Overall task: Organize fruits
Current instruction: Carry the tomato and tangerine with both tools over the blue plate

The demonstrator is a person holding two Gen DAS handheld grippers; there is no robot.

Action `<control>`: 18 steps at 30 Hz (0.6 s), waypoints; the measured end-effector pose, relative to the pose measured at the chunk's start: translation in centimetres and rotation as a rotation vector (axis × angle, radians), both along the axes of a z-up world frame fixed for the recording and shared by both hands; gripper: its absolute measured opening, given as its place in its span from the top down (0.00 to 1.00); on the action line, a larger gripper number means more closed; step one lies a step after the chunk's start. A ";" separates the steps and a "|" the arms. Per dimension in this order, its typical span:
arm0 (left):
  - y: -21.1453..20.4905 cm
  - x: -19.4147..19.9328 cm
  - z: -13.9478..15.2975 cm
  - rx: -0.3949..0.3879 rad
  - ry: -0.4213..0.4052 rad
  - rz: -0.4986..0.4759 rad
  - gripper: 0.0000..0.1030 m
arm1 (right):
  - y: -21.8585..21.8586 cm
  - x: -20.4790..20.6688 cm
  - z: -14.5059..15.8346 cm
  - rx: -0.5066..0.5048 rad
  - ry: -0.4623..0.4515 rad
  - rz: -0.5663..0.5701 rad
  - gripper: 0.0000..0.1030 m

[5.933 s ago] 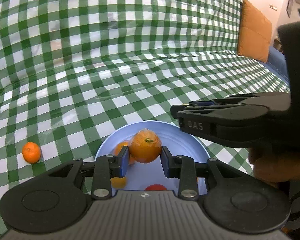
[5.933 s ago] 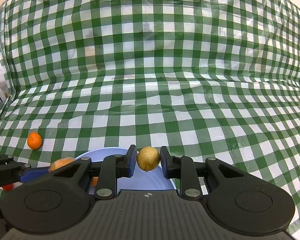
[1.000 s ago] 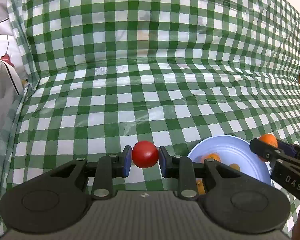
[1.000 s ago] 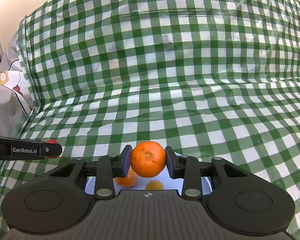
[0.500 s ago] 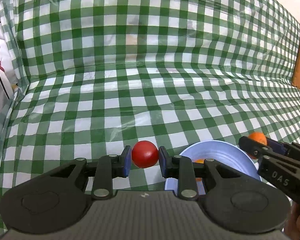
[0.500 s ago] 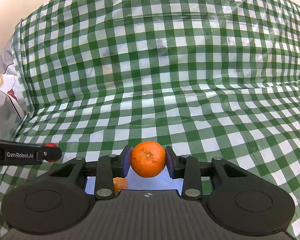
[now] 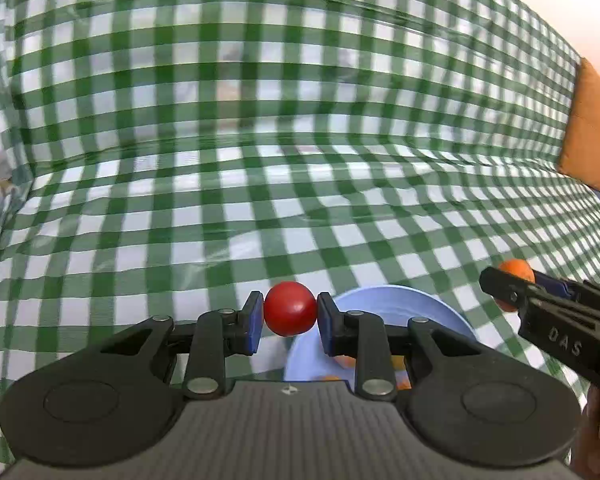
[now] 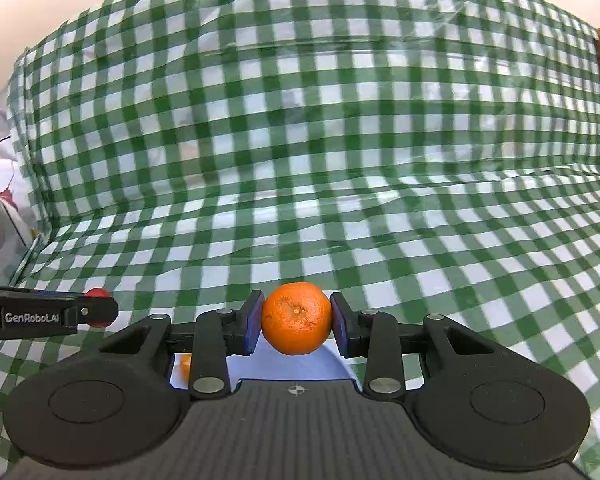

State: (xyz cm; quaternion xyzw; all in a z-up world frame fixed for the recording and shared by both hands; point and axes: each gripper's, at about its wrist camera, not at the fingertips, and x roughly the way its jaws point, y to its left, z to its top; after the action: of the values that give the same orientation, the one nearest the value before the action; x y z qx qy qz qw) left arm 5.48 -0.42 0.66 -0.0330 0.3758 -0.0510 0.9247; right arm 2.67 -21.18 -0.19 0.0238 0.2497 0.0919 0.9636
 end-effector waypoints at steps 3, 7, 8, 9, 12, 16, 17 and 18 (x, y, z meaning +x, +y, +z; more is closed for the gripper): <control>-1.4 -0.6 -0.3 0.007 0.002 -0.077 0.69 | -0.7 -0.2 0.0 -0.003 0.008 -0.013 0.64; -3.2 -1.3 -0.8 0.020 0.012 -0.139 0.69 | -0.8 -0.2 -0.2 -0.015 0.024 -0.012 0.64; -3.5 -1.4 -0.8 0.026 0.011 -0.145 0.69 | -0.8 -0.1 -0.3 -0.014 0.029 -0.012 0.64; -3.7 -1.4 -0.9 0.031 0.010 -0.148 0.70 | -0.8 -0.3 -0.2 -0.013 0.029 -0.011 0.64; -3.9 -1.3 -1.1 0.032 0.018 -0.150 0.70 | -0.9 -0.2 -0.2 -0.015 0.032 -0.011 0.64; -4.5 -1.1 -1.4 0.036 0.024 -0.158 0.69 | -0.9 -0.2 -0.3 -0.012 0.038 -0.012 0.64; -4.6 -1.0 -1.4 0.036 0.025 -0.162 0.70 | -0.9 -0.1 -0.4 -0.012 0.041 -0.011 0.64; -4.6 -0.9 -1.4 0.037 0.026 -0.164 0.70 | -0.9 -0.1 -0.5 -0.011 0.043 -0.009 0.64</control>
State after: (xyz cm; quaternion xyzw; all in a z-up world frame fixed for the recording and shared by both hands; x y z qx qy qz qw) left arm 4.57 -5.03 -0.77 0.0142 0.3903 -0.1192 0.9128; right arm 2.59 -22.07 -0.64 0.0218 0.2709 0.0855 0.9585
